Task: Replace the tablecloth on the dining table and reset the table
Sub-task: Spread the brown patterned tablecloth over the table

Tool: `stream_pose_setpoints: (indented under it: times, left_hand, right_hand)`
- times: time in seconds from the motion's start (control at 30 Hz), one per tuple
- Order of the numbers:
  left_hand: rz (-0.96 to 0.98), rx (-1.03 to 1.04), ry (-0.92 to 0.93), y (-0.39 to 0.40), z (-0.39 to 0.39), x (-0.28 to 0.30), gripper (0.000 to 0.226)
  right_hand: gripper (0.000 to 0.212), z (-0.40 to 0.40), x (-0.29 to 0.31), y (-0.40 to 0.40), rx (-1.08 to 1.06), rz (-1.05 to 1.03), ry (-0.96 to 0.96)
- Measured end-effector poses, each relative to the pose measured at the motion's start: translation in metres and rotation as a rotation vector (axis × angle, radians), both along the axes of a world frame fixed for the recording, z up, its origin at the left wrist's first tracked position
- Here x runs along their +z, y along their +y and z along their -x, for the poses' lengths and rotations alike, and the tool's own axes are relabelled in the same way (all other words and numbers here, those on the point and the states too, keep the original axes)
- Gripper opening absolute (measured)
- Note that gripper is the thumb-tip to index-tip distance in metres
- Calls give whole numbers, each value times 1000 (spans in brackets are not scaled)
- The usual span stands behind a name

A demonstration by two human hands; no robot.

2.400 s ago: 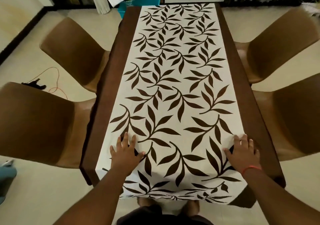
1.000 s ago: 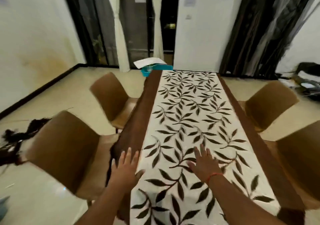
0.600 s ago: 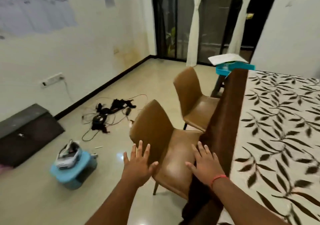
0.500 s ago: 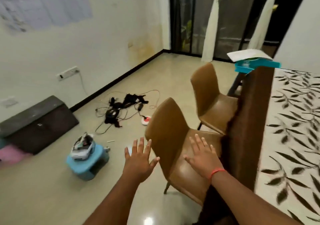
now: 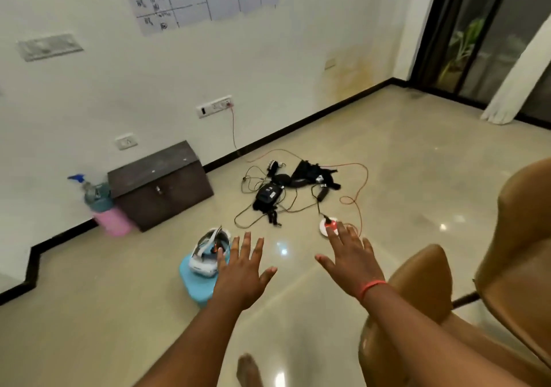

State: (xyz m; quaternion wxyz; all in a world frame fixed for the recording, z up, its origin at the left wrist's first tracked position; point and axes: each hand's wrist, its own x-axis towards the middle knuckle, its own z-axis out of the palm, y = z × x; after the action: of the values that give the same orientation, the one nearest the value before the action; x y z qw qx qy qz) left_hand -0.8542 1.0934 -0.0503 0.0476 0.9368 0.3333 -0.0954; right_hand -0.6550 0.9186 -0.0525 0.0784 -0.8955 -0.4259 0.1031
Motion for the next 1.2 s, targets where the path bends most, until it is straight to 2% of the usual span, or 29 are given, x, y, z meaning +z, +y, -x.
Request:
stream_pose_setpoints:
  times: [0.13, 0.33, 0.43, 0.5, 0.57, 0.77, 1.0, 1.2]
  left_hand:
    - [12, -68, 13, 87, -85, -20, 97]
    - [17, -379, 63, 163, -234, -11, 85]
    - [17, -504, 109, 178, -314, -11, 83]
    - [29, -615, 109, 168, -372, -20, 89]
    - [56, -720, 98, 152, -429, -33, 97]
    - [80, -846, 142, 108, -592, -59, 111]
    - [134, -990, 110, 4, -805, -33, 94]
    - [108, -1180, 46, -95, -981, -28, 84]
  right_hand:
    - [79, -76, -24, 64, -114, 45, 30]
    - [81, -166, -32, 98, -423, 86, 136]
    - [94, -195, -34, 101, -533, 71, 196]
    - [104, -223, -45, 88, -637, 59, 204]
    - [99, -261, -52, 69, -752, 68, 227]
    - [112, -383, -61, 17, -891, 36, 247]
    - [99, -563, -19, -33, -963, -105, 185]
    - [74, -719, 6, -98, -1099, -226, 22]
